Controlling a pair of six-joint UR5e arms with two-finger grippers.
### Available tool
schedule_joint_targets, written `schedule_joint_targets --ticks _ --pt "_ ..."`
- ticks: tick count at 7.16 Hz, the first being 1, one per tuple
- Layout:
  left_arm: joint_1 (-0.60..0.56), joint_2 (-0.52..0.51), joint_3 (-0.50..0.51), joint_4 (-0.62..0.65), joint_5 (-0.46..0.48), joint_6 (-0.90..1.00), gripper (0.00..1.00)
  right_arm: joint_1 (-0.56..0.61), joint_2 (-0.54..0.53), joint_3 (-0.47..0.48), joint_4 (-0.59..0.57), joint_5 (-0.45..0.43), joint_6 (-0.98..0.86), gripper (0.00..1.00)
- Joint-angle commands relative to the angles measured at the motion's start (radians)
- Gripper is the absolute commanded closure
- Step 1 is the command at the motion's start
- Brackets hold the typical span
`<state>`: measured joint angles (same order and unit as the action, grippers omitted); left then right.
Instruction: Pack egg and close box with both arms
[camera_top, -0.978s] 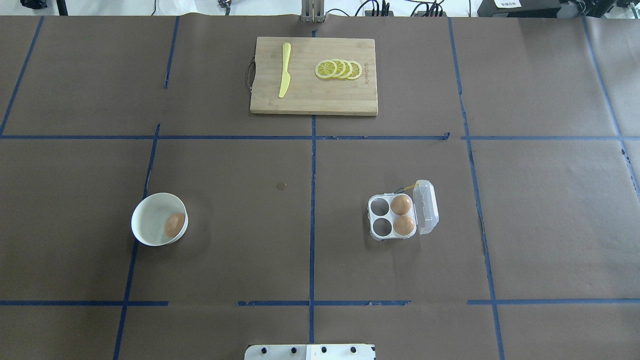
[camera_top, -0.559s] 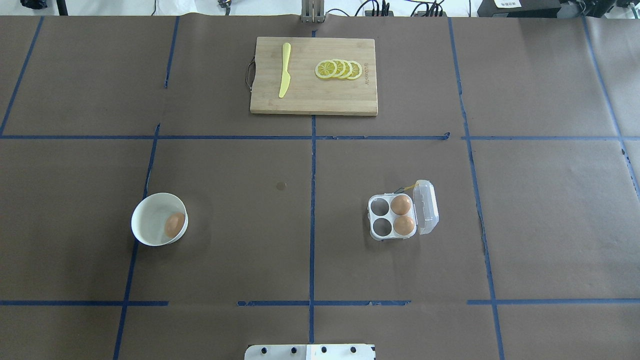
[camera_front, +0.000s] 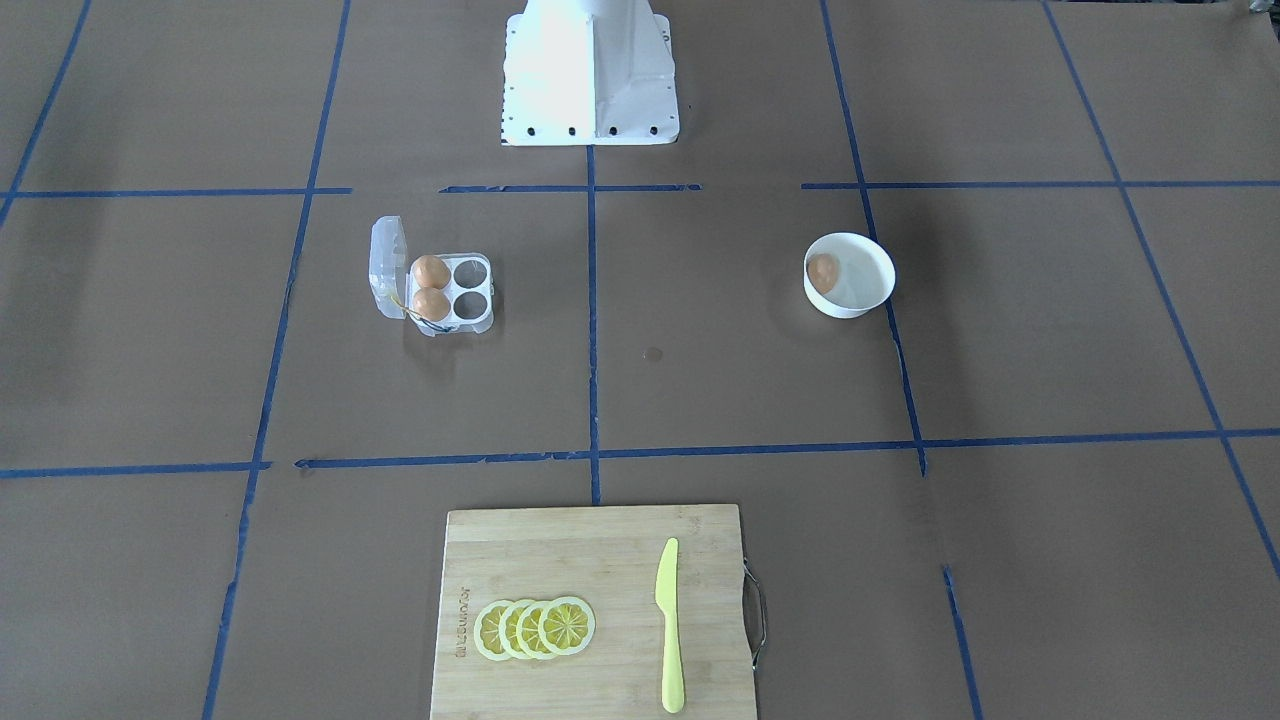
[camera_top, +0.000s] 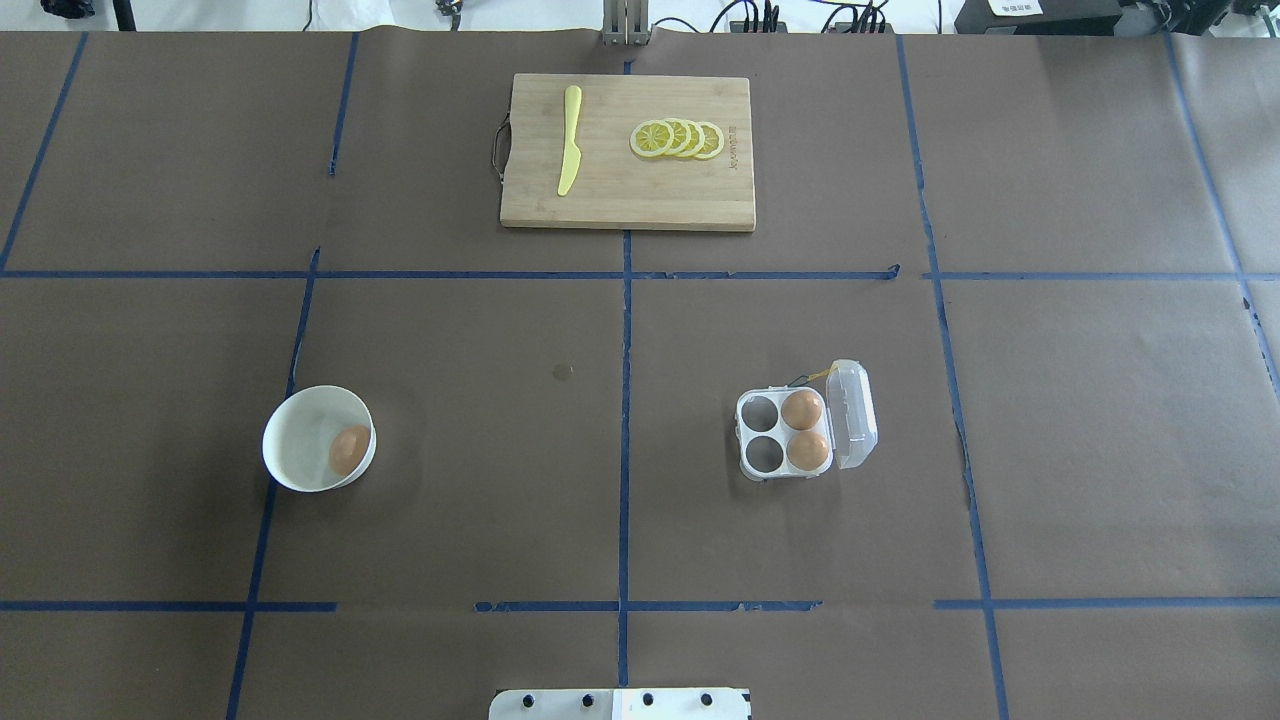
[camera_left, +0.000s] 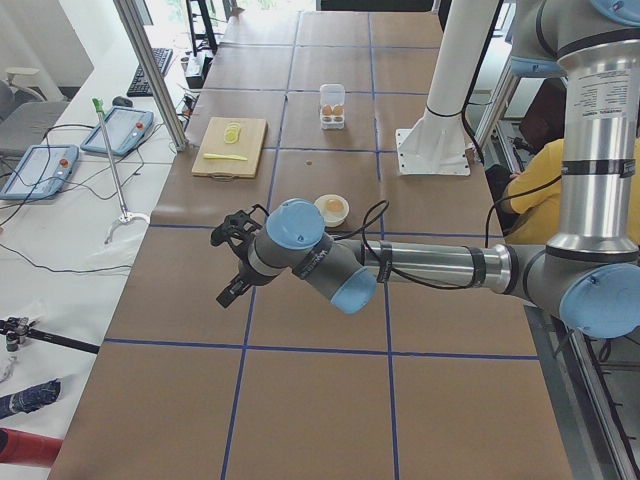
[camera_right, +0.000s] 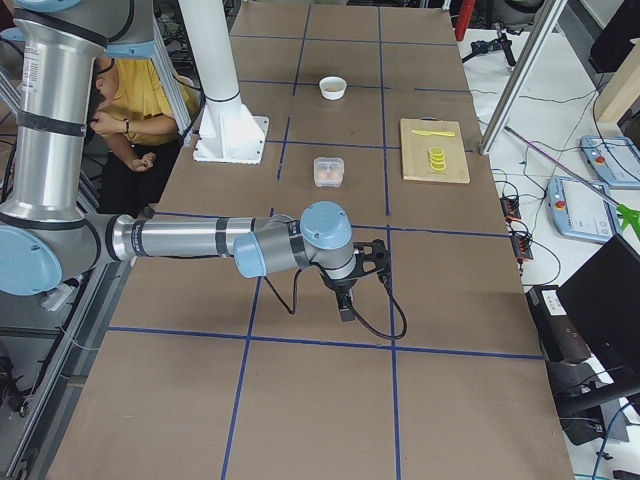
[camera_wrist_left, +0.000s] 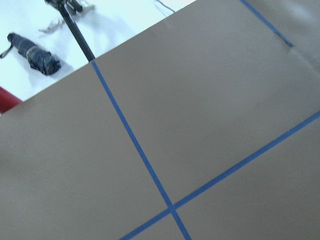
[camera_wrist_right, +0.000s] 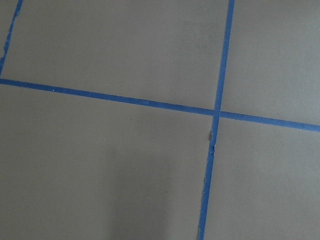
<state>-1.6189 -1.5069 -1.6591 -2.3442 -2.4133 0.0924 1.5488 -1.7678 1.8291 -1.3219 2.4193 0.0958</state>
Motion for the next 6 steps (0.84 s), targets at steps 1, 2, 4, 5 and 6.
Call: schedule_joint_targets --ticks 1,2,4,5,6 --pt "0.07 0.048 -0.004 -0.199 -0.118 -0.177 0.0 -0.007 0.002 0.004 0.01 0.017 0.024 0.0" --pt "0.138 0.051 -0.031 -0.202 -0.107 -0.286 0.0 -0.012 0.001 0.004 0.01 0.017 0.022 0.0" --pt "0.264 0.091 -0.138 -0.201 0.073 -0.469 0.0 -0.013 -0.001 0.004 0.01 0.017 0.022 0.0" --pt "0.375 0.091 -0.186 -0.199 0.141 -0.654 0.0 -0.013 -0.001 0.004 0.01 0.017 0.022 0.0" --pt "0.489 0.091 -0.227 -0.198 0.214 -0.813 0.04 -0.013 -0.001 0.002 0.01 0.017 0.024 0.0"
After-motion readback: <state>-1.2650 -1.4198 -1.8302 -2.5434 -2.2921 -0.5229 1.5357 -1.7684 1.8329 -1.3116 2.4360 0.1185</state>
